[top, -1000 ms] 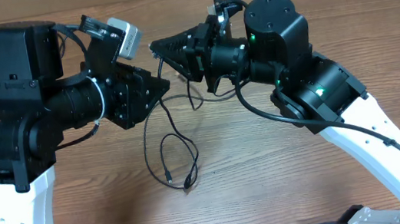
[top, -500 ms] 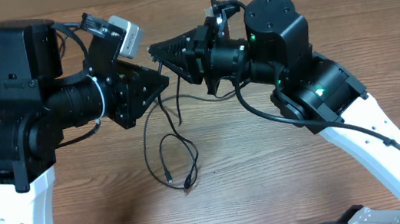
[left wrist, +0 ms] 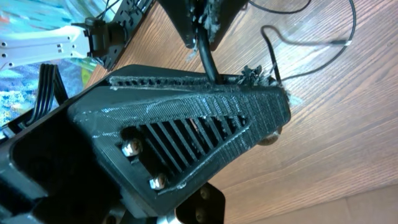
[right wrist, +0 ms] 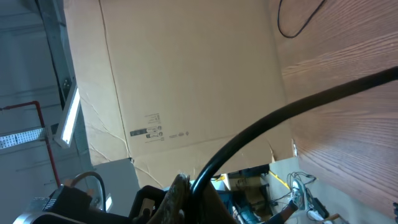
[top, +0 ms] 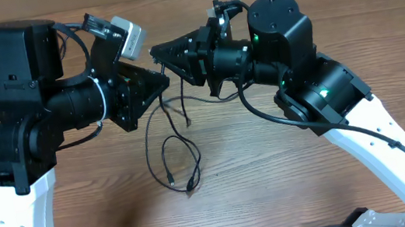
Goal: Untangle cables
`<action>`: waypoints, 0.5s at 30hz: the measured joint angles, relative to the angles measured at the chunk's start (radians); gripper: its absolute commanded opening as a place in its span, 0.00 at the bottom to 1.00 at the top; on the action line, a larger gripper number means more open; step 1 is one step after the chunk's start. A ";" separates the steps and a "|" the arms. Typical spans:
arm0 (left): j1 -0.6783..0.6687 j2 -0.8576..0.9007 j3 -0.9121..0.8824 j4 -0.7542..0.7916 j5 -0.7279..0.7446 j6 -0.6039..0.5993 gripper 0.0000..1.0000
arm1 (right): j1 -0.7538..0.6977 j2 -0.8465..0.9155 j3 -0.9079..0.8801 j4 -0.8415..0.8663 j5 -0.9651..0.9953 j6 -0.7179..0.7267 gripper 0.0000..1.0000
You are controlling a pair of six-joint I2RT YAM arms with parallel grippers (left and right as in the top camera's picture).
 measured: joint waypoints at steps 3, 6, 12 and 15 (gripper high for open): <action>0.000 0.001 0.000 -0.001 0.000 0.000 0.04 | 0.000 0.000 0.000 -0.002 -0.003 0.000 0.17; 0.000 0.002 0.000 -0.003 0.000 -0.004 0.04 | -0.001 0.000 0.000 -0.032 0.008 -0.020 0.27; 0.000 0.002 0.000 -0.007 -0.023 -0.036 0.04 | -0.037 0.000 0.000 -0.159 0.080 -0.102 0.98; 0.000 0.002 0.000 0.011 -0.038 -0.080 0.05 | -0.089 0.000 0.000 -0.266 0.148 -0.211 1.00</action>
